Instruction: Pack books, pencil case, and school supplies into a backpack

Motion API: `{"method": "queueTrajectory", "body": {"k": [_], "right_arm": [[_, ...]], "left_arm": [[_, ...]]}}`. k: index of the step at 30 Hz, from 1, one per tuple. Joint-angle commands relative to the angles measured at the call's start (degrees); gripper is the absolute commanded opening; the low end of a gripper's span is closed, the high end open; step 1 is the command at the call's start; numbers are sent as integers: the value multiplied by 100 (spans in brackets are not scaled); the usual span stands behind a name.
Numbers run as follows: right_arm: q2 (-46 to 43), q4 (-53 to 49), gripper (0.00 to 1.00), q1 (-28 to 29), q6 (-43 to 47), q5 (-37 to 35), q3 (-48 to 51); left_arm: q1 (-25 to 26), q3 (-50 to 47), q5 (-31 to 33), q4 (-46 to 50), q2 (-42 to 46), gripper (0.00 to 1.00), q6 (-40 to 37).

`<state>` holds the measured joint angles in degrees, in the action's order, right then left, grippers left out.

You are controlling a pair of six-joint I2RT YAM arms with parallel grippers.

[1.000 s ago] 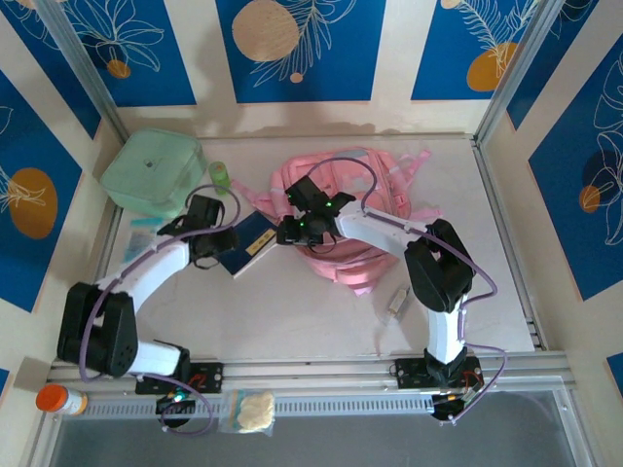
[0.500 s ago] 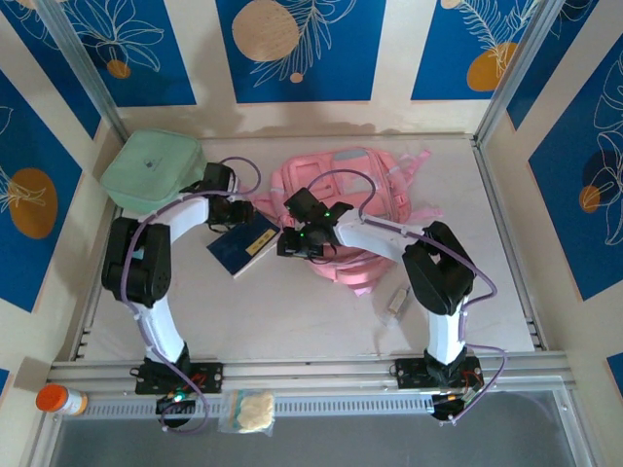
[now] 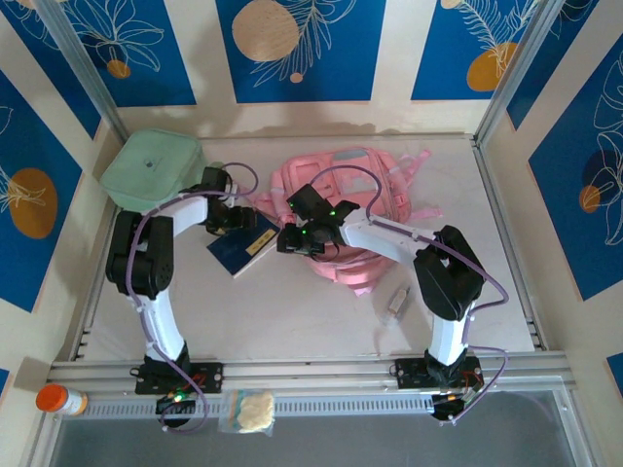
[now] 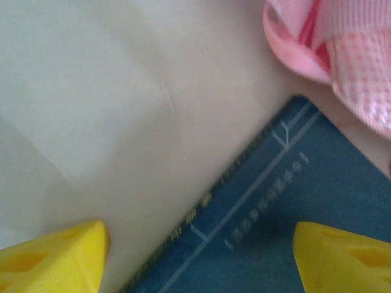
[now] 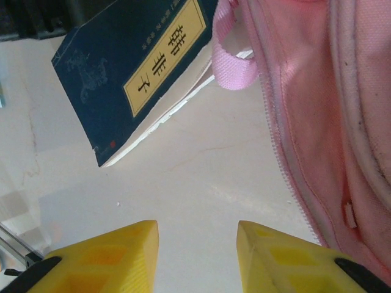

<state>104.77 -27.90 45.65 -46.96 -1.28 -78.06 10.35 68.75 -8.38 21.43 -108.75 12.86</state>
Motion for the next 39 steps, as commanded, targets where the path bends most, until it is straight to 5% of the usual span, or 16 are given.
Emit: {"method": "queueTrajectory", "body": {"k": [1, 12, 16, 31, 39], "right_arm": [[-99, -141, 39, 40, 37, 69, 96], [-12, -75, 38, 132, -37, 213, 273], [226, -65, 39, 211, -120, 403, 186], [1438, -111, 37, 396, 113, 101, -822], [1865, -277, 36, 560, 386, 223, -1499]], "left_arm": [[44, -780, -225, 670, 472, 80, 416], [1203, -2904, 455, 499, 2736, 76, 2216], [1198, -3224, 725, 343, 3394, 74, 2498], [745, -3381, 127, -348, 3443, 66, 2584], [599, -3945, 465, -375, 3826, 61, 2966]]}}
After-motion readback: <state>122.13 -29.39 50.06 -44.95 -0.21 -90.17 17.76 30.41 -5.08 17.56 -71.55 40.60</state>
